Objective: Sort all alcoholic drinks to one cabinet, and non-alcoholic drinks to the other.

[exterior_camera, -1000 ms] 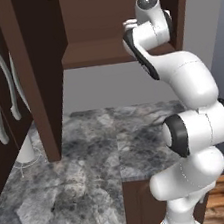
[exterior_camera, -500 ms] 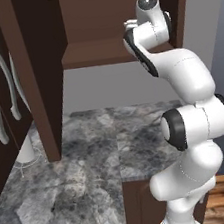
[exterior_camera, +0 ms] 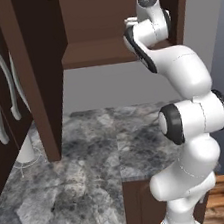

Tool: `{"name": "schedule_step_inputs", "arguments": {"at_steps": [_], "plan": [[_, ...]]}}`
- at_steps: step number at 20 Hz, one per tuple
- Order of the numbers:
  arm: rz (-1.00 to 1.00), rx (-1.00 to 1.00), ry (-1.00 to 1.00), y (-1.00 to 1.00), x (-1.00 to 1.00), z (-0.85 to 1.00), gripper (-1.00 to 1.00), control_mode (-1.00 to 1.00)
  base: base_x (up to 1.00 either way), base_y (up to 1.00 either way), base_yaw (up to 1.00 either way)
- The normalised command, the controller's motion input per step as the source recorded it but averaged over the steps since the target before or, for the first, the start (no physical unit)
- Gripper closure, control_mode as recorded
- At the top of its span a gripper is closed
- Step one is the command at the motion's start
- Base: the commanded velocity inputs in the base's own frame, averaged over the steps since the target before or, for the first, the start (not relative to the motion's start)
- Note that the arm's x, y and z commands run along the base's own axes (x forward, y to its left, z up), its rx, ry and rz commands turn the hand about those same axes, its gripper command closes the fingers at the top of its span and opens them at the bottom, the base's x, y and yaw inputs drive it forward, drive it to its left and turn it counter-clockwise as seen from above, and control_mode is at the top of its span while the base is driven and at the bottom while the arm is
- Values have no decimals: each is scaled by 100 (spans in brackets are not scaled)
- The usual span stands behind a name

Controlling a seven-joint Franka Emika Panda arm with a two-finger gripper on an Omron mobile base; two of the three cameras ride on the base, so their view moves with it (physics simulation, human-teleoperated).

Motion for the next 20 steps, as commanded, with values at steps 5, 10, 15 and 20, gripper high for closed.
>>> {"name": "schedule_step_inputs", "arguments": {"at_steps": [5,10,15,20], "plan": [[0,0,-6,-11,21,-12,-100,-100,0,0,0],[0,0,-21,-6,3,-11,-100,-100,0,0,0],[0,0,-26,0,0,-16,-100,-100,0,0,0],[0,-1,-22,0,-14,8,-100,-100,0,0,0]]}}
